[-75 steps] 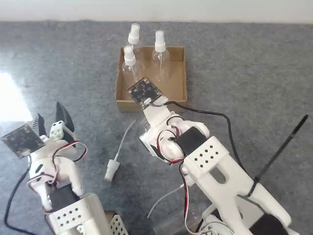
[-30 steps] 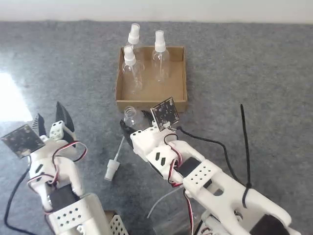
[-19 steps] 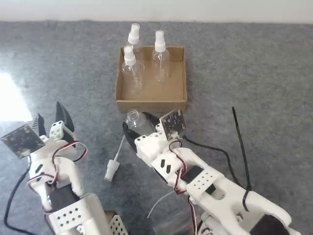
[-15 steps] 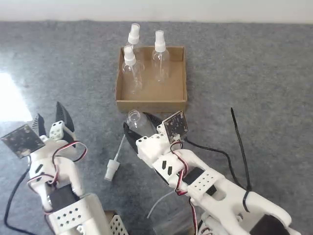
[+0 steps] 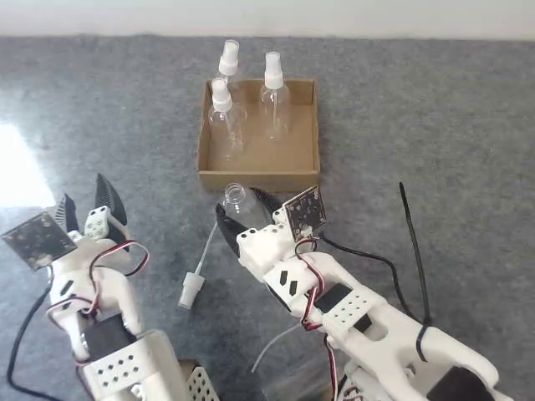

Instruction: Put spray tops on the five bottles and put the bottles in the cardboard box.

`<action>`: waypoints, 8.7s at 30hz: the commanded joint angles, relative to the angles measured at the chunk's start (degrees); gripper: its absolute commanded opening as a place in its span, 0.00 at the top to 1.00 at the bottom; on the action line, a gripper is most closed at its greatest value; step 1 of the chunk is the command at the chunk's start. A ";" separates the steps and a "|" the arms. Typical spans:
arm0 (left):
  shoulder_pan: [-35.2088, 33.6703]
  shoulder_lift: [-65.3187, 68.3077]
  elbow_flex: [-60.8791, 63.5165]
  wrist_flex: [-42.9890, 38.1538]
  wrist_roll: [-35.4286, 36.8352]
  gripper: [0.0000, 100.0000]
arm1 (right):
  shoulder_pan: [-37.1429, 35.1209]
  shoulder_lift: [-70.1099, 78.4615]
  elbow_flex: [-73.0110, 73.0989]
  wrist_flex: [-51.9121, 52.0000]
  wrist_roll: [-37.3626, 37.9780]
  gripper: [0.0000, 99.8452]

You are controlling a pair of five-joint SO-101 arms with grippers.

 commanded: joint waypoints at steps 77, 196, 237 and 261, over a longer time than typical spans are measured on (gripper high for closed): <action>-0.18 -0.79 -0.40 -1.58 0.35 0.80 | 0.66 -12.35 -6.33 35.03 5.27 0.76; 15.56 -0.26 -13.14 24.18 -13.89 0.80 | 10.51 -30.64 -8.18 52.62 13.01 0.86; 31.47 45.19 -24.57 23.21 -23.65 0.84 | 10.59 -30.64 -8.18 52.62 13.10 0.86; 32.09 70.86 -35.30 23.12 -25.14 0.86 | 10.59 -30.73 -8.18 52.62 13.10 0.86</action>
